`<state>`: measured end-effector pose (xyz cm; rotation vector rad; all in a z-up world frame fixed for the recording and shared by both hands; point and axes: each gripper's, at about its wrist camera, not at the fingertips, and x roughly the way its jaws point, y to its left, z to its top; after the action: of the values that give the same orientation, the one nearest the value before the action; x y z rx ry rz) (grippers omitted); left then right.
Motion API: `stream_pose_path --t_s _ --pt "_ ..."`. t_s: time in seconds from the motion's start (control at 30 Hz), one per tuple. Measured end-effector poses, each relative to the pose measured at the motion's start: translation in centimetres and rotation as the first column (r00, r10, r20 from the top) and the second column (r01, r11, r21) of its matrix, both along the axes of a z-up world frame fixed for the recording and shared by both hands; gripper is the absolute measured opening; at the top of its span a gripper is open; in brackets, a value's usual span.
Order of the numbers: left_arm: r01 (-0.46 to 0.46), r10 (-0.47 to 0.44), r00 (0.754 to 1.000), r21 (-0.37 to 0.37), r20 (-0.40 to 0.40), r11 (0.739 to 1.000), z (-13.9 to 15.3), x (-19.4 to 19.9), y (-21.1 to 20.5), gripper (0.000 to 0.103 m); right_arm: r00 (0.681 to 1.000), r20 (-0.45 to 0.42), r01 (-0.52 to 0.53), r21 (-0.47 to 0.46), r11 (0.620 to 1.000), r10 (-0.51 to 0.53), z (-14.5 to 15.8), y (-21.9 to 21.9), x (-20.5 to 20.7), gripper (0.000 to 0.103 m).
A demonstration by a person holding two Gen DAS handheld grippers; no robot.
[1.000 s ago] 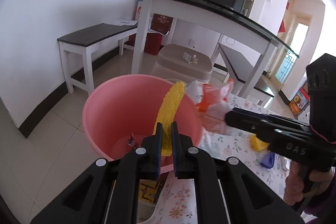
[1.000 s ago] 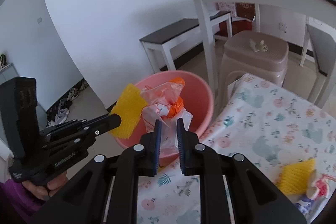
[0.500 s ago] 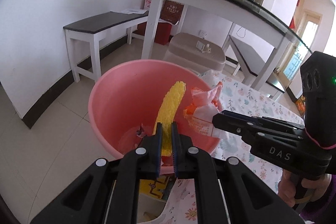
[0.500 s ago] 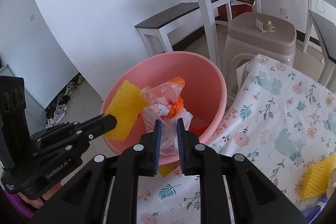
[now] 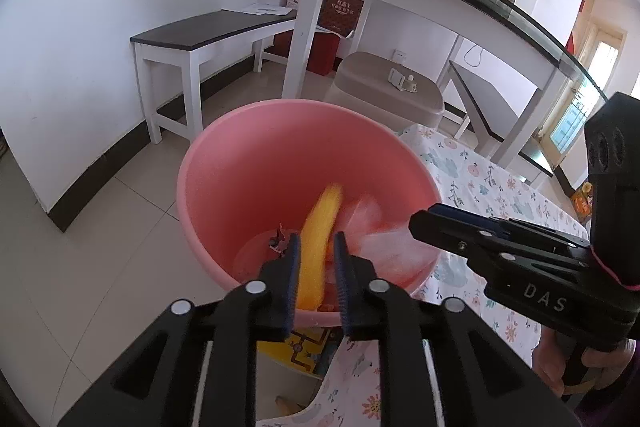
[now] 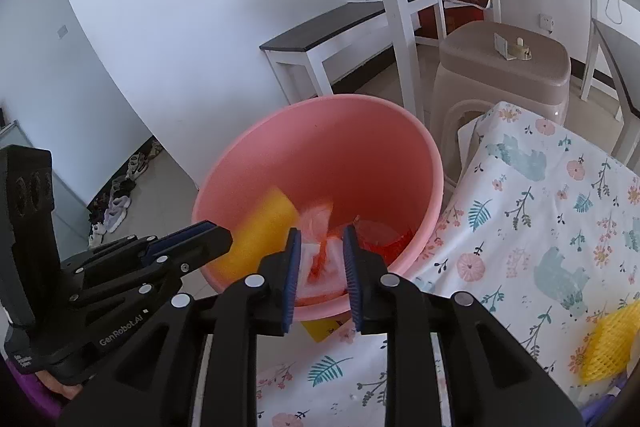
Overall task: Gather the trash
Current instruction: 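Move both tools back over the remaining trash on the table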
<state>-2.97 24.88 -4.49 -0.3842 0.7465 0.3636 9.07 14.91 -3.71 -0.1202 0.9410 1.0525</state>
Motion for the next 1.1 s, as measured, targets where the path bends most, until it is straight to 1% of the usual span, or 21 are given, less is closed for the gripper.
stream_pose_path --t_s 0.03,0.27,0.43,0.6,0.73,0.9,1.03,1.1 --pt "-0.002 0.002 1.000 0.004 0.000 1.000 0.1 0.0 0.0 0.022 1.000 -0.001 -0.001 0.003 1.000 0.001 0.1 -0.1 0.0 0.023" --pt "0.017 -0.017 0.999 0.008 0.029 1.000 1.0 -0.3 -0.7 0.022 1.000 0.011 0.006 0.010 1.000 -0.006 0.7 -1.0 -0.4 0.023" --pt "0.062 -0.062 0.997 0.012 0.053 0.998 1.9 0.0 -2.0 0.022 0.999 0.034 0.027 0.009 1.000 -0.027 1.2 -2.6 -0.8 0.023" --pt "0.131 -0.132 0.988 0.014 0.079 0.991 2.7 0.6 -4.0 0.022 0.996 0.067 0.065 -0.004 0.998 -0.065 1.8 -5.1 -1.5 0.023" --pt "0.191 -0.193 0.978 0.036 0.079 0.981 3.1 1.4 -6.1 0.022 0.992 0.076 0.100 -0.015 0.995 -0.098 2.0 -7.5 -1.7 0.023" --pt "0.258 -0.261 0.962 0.047 0.076 0.965 3.3 2.0 -8.3 0.022 0.981 0.087 0.177 -0.030 0.984 -0.174 2.2 -11.4 -1.4 0.023" --pt "0.318 -0.321 0.945 0.049 0.061 0.947 3.2 2.7 -10.2 0.022 0.965 0.082 0.251 -0.029 0.967 -0.248 2.2 -14.9 -0.9 0.023" --pt "0.350 -0.352 0.934 0.048 0.053 0.936 3.1 3.2 -11.1 0.022 0.950 0.085 0.303 -0.031 0.952 -0.300 2.1 -17.2 -0.9 0.023"
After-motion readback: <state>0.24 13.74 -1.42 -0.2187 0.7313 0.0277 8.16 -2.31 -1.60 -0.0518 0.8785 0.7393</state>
